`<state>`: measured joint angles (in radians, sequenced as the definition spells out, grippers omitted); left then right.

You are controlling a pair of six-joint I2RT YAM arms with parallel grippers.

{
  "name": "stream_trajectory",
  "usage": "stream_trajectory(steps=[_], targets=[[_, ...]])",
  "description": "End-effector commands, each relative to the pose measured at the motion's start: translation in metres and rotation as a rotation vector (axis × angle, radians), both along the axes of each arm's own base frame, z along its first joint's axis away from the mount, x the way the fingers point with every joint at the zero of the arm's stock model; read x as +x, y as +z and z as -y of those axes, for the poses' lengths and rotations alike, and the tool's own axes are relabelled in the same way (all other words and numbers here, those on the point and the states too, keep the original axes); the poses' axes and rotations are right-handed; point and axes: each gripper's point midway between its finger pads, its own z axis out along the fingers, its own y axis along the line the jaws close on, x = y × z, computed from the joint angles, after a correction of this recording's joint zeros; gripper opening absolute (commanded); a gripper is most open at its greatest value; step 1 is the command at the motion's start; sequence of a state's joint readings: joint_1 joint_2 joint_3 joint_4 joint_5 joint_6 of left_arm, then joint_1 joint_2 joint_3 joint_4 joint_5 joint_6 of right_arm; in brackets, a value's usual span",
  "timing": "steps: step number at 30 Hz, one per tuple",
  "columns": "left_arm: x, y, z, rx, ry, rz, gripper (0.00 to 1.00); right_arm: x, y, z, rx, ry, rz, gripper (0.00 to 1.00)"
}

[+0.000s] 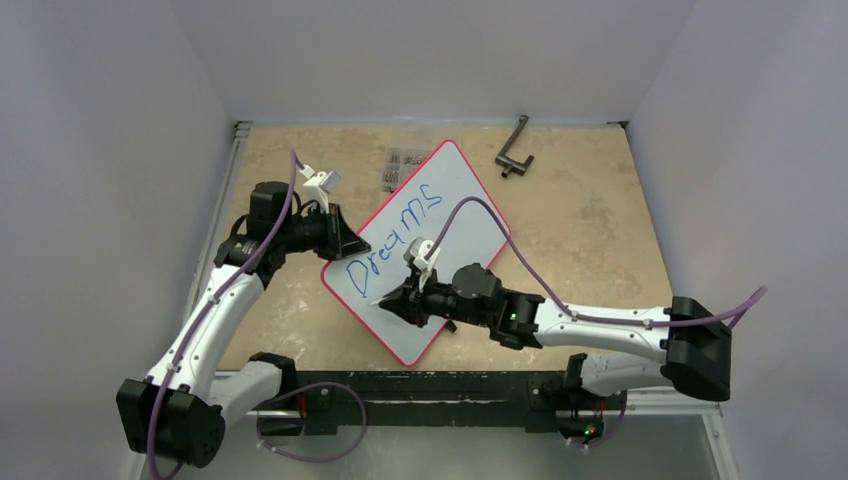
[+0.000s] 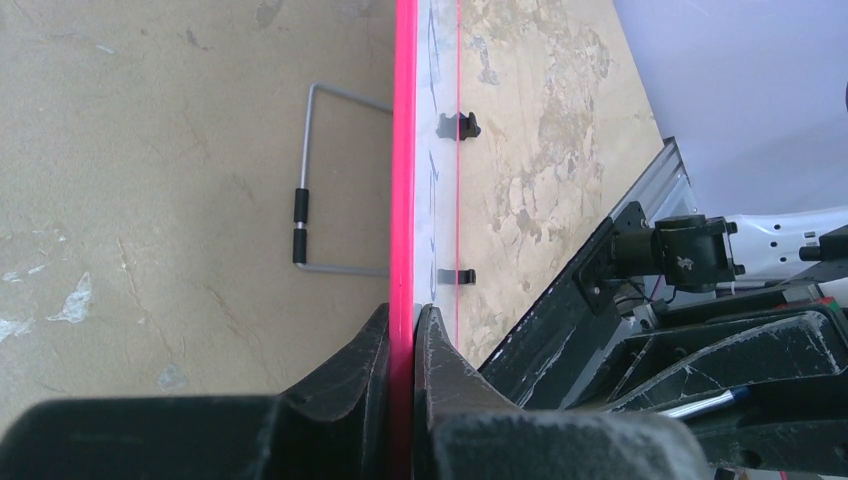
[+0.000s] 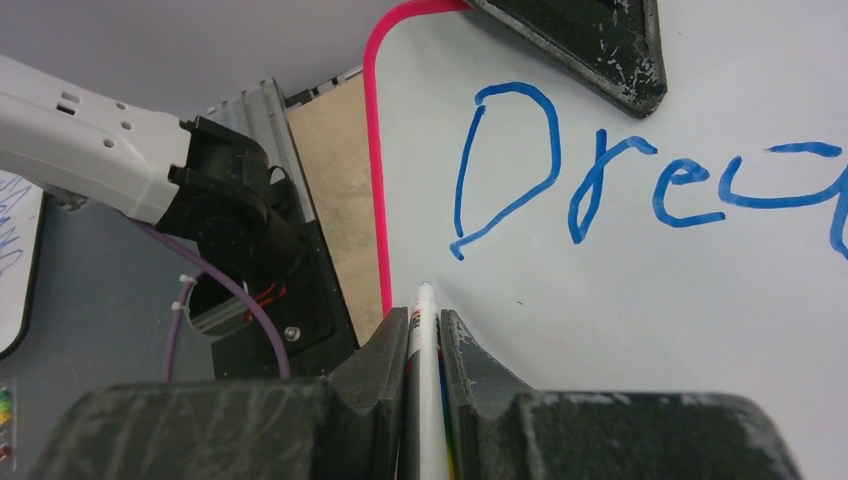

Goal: Write a sentence on the whiteboard

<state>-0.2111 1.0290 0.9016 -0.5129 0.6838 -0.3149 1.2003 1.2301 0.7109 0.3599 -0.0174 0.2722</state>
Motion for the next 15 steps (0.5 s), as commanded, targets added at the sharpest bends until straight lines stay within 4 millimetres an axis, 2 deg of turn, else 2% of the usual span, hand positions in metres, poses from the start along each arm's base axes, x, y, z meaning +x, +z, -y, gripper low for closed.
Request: stream_trajectory(steps=[1,15], targets=[[0.013,-0.017,-0.016,0.132,0.037,0.072,0.00,0.002,0.011,-0.005,0.058,-0.027,0.011,0.00],[0.013,-0.017,-0.016,0.133,0.035,0.073,0.00,0.008,-0.019,-0.002,-0.008,-0.071,-0.010,0.00]])
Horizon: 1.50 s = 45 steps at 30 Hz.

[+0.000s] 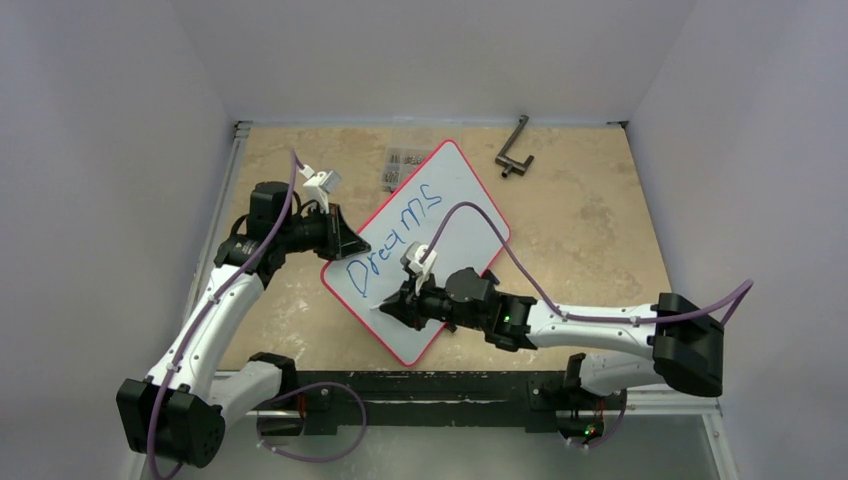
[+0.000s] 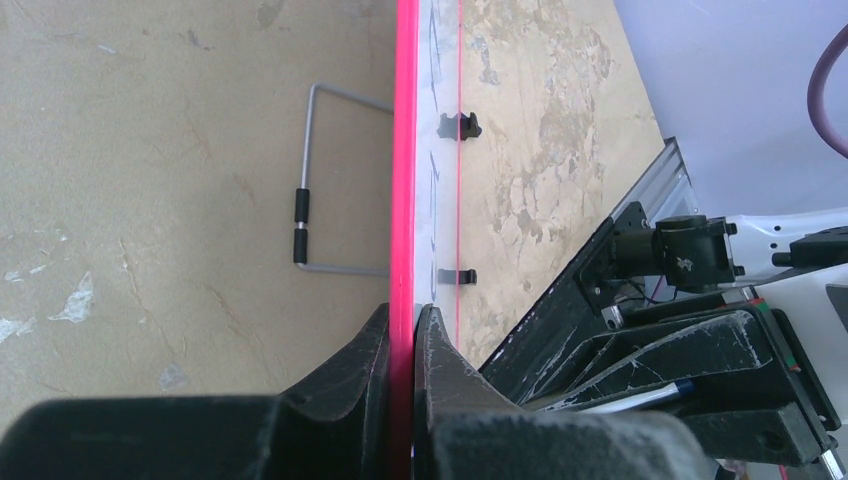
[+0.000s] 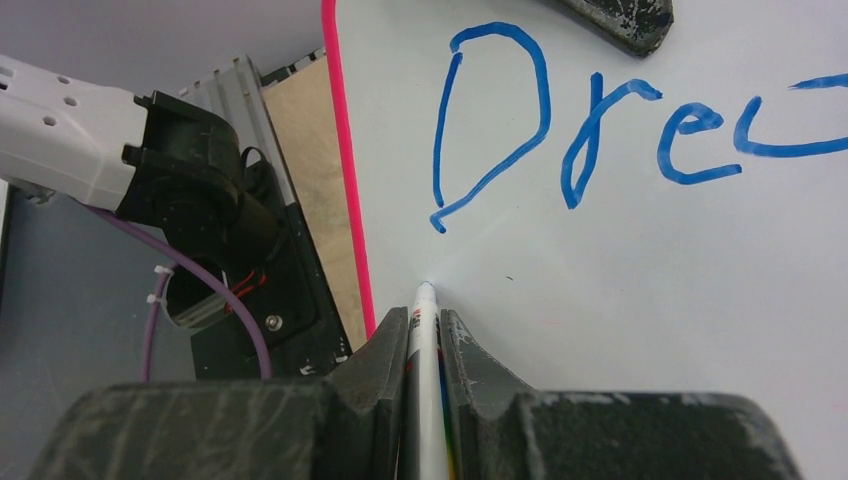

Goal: Write a sentence on the whiteboard

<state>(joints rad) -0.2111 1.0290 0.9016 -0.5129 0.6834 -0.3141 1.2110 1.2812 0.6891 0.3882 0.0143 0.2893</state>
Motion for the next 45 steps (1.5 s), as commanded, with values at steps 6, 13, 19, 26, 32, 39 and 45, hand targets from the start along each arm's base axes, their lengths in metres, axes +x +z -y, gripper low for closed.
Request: stream_trajectory(steps=[6,13,19,26,32,39,45], targets=[[0.013,-0.017,-0.016,0.132,0.034,0.072,0.00,0.023,-0.006,0.015,-0.037,-0.156,0.032,0.00],[0.013,-0.016,-0.015,0.131,0.033,0.072,0.00,0.033,-0.008,0.021,-0.060,-0.229,0.018,0.00],[0.012,-0.016,-0.015,0.128,0.029,0.072,0.00,0.031,0.004,0.018,-0.031,-0.212,0.026,0.00],[0.012,-0.015,-0.014,0.125,0.027,0.073,0.00,0.023,0.031,0.019,0.049,-0.166,0.051,0.00],[0.012,-0.014,-0.014,0.124,0.026,0.076,0.00,0.021,0.042,0.014,0.072,-0.142,0.061,0.00],[0.011,-0.015,-0.015,0.126,0.026,0.076,0.00,0.020,0.043,0.000,0.073,-0.111,0.054,0.00],[0.012,-0.014,-0.015,0.126,0.027,0.078,0.00,0.018,0.047,-0.008,0.083,-0.085,0.052,0.00]])
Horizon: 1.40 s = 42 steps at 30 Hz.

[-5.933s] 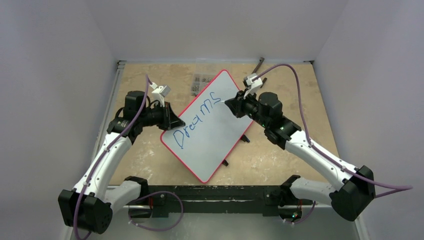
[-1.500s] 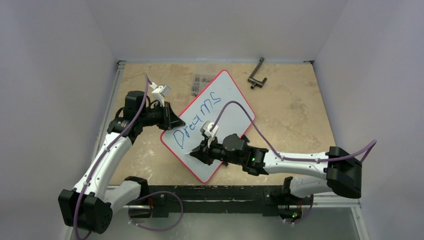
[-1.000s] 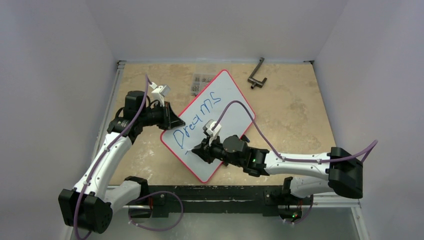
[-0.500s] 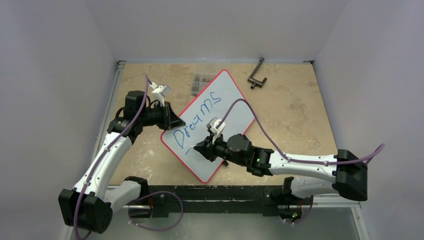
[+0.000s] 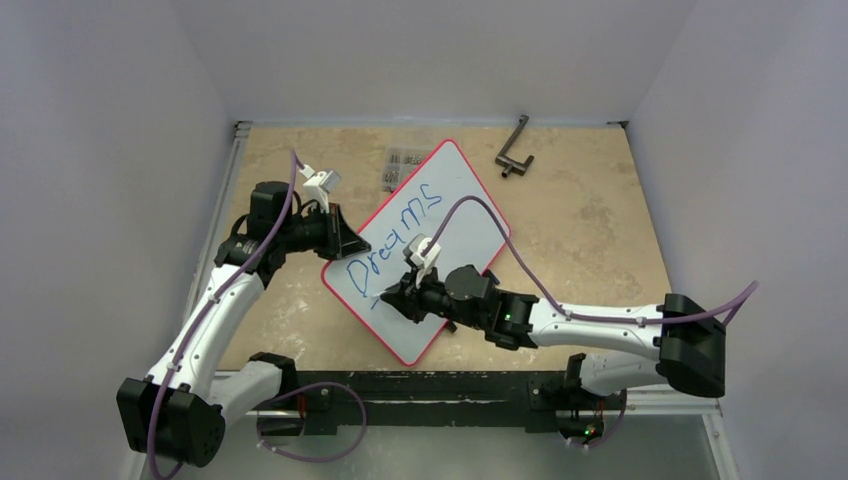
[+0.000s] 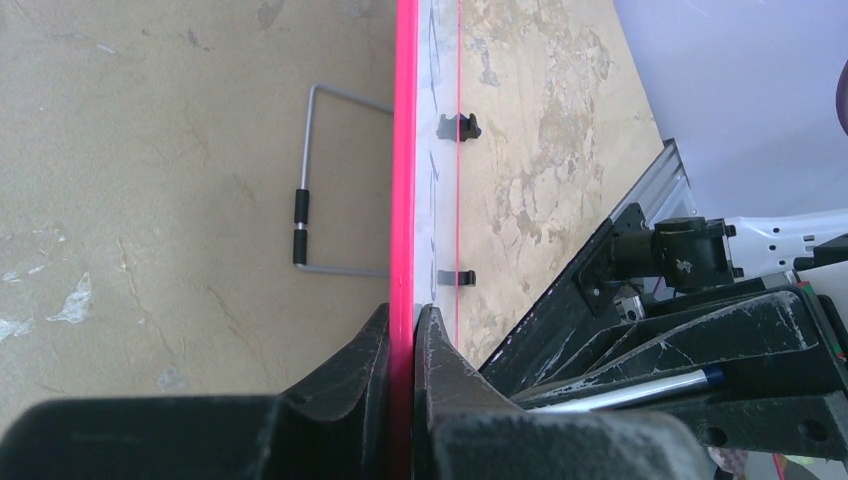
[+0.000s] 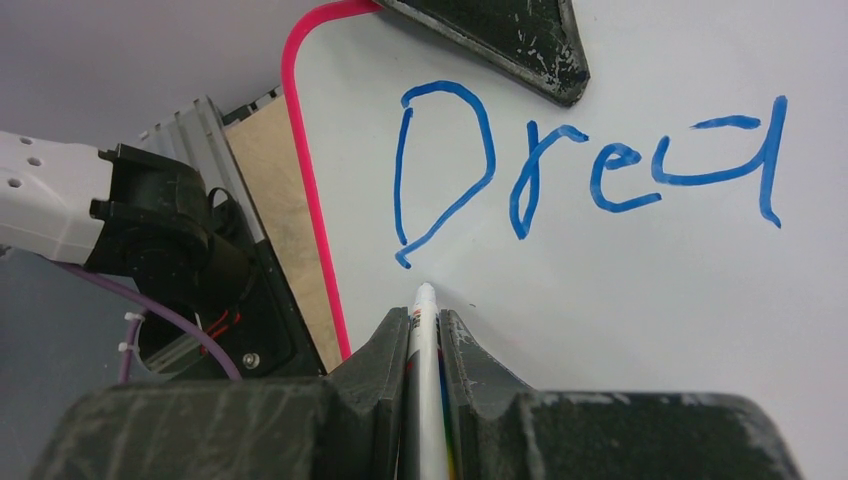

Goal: Write a sentence on the whiteboard

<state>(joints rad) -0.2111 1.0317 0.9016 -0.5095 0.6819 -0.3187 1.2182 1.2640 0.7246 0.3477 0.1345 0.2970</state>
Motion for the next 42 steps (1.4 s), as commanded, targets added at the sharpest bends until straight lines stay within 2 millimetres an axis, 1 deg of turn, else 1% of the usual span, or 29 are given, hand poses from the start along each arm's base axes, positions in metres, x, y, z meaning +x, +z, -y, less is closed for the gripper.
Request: stream_trajectory(steps=[1,4,7,10,17,26,38,42], targets=[[0.011,-0.014,-0.015,0.129,0.024,0.079,0.00,0.001,0.032,-0.014,0.073,0.029,0.034,0.00],[0.010,-0.014,-0.015,0.129,0.023,0.080,0.00,0.001,0.031,-0.016,0.069,0.035,0.033,0.00],[0.011,-0.014,-0.015,0.130,0.023,0.079,0.00,0.002,0.025,-0.017,0.053,0.025,0.027,0.00],[0.011,-0.014,-0.015,0.131,0.024,0.079,0.00,0.006,0.013,-0.015,0.018,0.007,0.016,0.00],[0.011,-0.015,-0.015,0.132,0.024,0.078,0.00,0.002,-0.015,-0.006,-0.044,0.000,-0.023,0.00],[0.011,-0.016,-0.016,0.137,0.026,0.075,0.00,-0.004,-0.041,0.008,-0.088,-0.009,-0.065,0.00],[0.011,-0.017,-0.017,0.140,0.029,0.075,0.00,-0.010,-0.067,0.023,-0.126,-0.020,-0.111,0.00],[0.011,-0.017,-0.017,0.141,0.030,0.075,0.00,-0.012,-0.071,0.026,-0.129,-0.025,-0.120,0.00]])
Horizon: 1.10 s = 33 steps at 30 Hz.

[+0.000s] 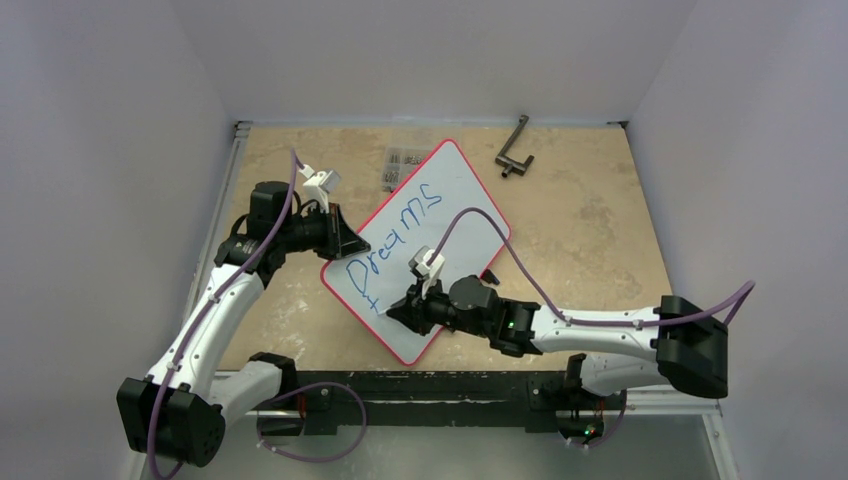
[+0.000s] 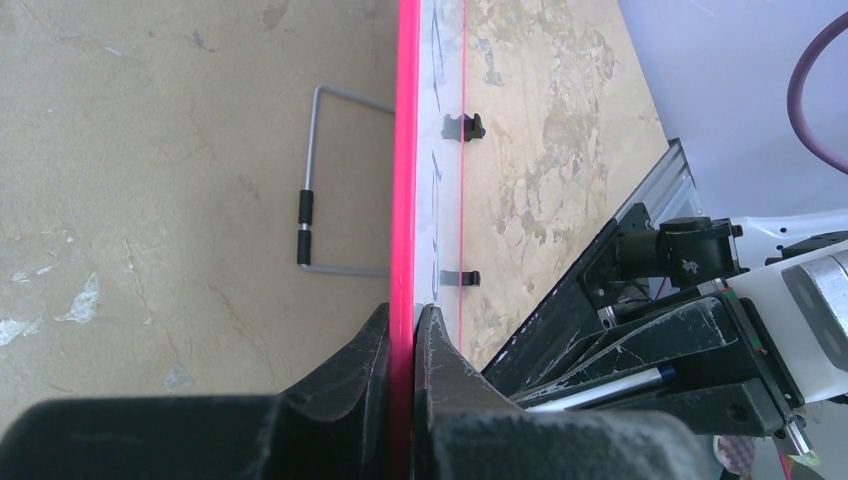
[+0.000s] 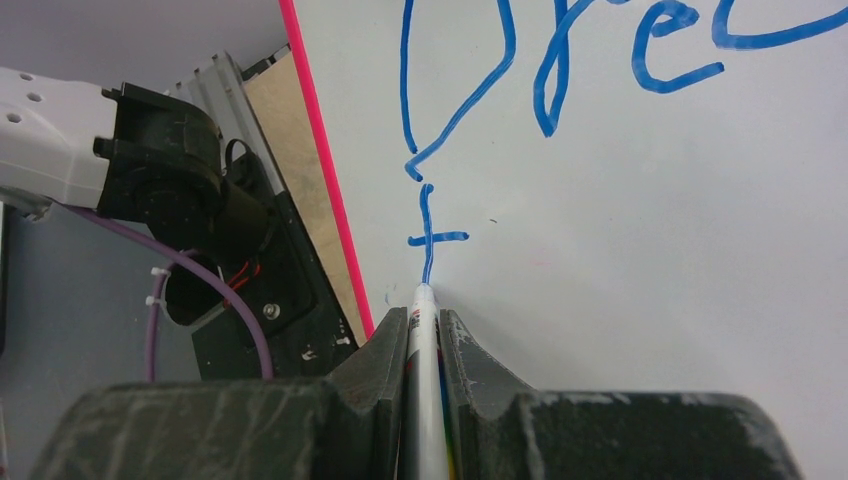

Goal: Write a sentence on the whiteboard

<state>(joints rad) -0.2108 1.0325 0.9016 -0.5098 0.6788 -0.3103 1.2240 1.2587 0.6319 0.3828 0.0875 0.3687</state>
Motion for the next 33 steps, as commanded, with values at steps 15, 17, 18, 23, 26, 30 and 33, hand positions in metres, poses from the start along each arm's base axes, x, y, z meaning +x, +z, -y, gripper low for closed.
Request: stream_trajectory(steps=[15,17,18,23,26,30,33], targets=[[0.011,-0.013,-0.015,0.125,0.026,0.076,0.00,0.015,-0.038,0.030,-0.156,-0.122,-0.014,0.00],[0.010,-0.013,-0.014,0.122,0.025,0.075,0.00,0.019,-0.035,0.032,-0.160,-0.146,-0.009,0.00],[0.010,-0.012,-0.014,0.120,0.022,0.077,0.00,0.020,-0.034,0.032,-0.162,-0.155,-0.006,0.00],[0.010,-0.011,-0.014,0.117,0.021,0.077,0.00,0.027,-0.020,0.030,-0.160,-0.176,0.018,0.00],[0.009,-0.011,-0.014,0.116,0.020,0.079,0.00,0.031,-0.007,0.026,-0.151,-0.184,0.041,0.00],[0.009,-0.011,-0.013,0.114,0.017,0.078,0.00,0.033,0.019,0.022,-0.092,-0.181,0.065,0.00],[0.009,-0.011,-0.013,0.110,0.015,0.077,0.00,0.033,0.044,0.021,-0.015,-0.186,0.082,0.00]])
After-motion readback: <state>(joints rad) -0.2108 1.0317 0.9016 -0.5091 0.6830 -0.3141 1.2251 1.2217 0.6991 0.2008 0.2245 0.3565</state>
